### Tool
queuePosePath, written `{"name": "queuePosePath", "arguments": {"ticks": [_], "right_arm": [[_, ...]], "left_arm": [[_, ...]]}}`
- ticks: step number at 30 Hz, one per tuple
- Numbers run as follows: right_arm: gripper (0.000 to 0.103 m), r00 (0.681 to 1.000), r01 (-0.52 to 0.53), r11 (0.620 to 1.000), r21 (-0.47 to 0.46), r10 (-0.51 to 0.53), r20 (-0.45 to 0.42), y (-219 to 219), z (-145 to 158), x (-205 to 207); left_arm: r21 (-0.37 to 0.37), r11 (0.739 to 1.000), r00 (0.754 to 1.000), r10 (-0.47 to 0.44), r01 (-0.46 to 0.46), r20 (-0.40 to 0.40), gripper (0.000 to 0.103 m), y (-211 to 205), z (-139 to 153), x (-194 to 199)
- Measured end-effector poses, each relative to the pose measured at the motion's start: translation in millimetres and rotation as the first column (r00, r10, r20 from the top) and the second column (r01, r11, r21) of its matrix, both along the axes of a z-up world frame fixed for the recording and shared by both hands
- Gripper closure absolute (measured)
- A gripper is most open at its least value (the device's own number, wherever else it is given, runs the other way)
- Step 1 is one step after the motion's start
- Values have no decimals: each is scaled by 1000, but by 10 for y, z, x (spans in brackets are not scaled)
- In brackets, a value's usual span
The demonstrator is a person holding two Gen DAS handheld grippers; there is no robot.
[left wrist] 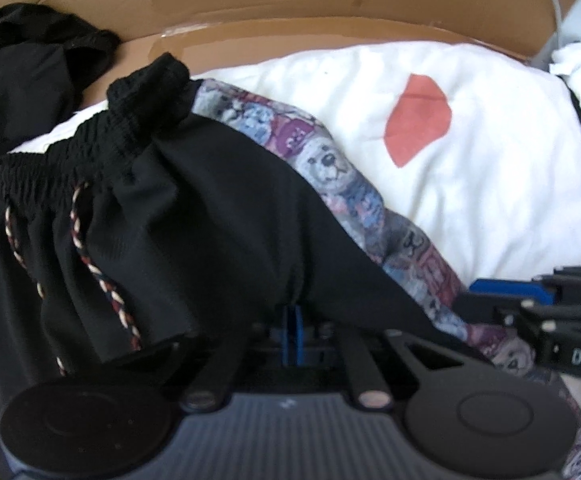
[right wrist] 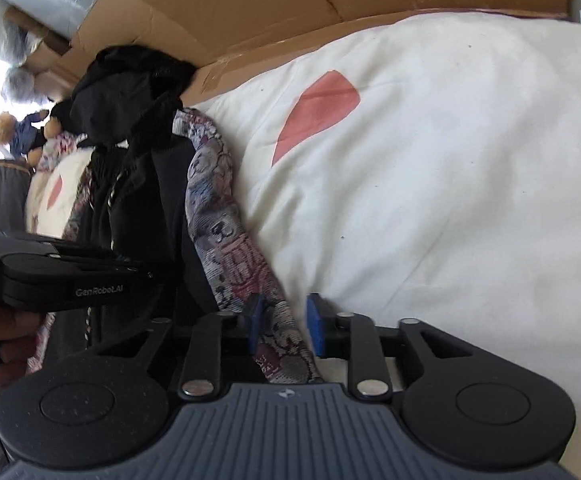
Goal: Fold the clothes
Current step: 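Open the left tool, release the waistband and move over the pants, then move the left tool along the pants toward the crotch and legs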
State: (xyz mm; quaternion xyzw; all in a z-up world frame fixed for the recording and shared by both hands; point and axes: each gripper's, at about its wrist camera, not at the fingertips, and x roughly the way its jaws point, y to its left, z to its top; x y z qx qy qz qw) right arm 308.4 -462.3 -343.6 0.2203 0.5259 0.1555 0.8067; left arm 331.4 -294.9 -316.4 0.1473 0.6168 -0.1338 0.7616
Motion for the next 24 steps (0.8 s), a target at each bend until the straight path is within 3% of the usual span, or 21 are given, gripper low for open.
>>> {"name": "queuePosePath", "arguments": {"ticks": [4, 10, 16, 19, 21, 22, 24], "right_arm": [[102, 1000, 6, 998, -60, -4, 27, -30, 81, -21], [103, 999, 39, 996, -77, -37, 31, -202, 166, -116], [102, 999, 48, 995, -83, -48, 5, -243, 119, -165], [95, 995, 103, 994, -26, -103, -1, -337, 157, -222], [73, 992, 127, 991, -46, -127, 2, -384, 224, -298], [68, 990, 138, 989, -46, -138, 4, -396, 252, -342], [66, 988, 152, 988, -33, -153, -1, -415, 280, -408]], "left_arm": [[-18, 1000, 1000, 8, -8, 17, 92, -38, 70, -31], [-33, 999, 999, 4, -3, 40, 83, -105, 147, -153], [-55, 996, 997, 66, -64, 35, 66, 95, 193, -405], [-78, 990, 992, 122, -120, 24, 63, 260, 238, -555], [-91, 985, 989, 150, -147, 22, 53, 487, 276, -758], [-92, 984, 987, 158, -155, 20, 53, 560, 281, -863], [-98, 978, 983, 184, -182, 13, 53, 704, 274, -1053]]}}
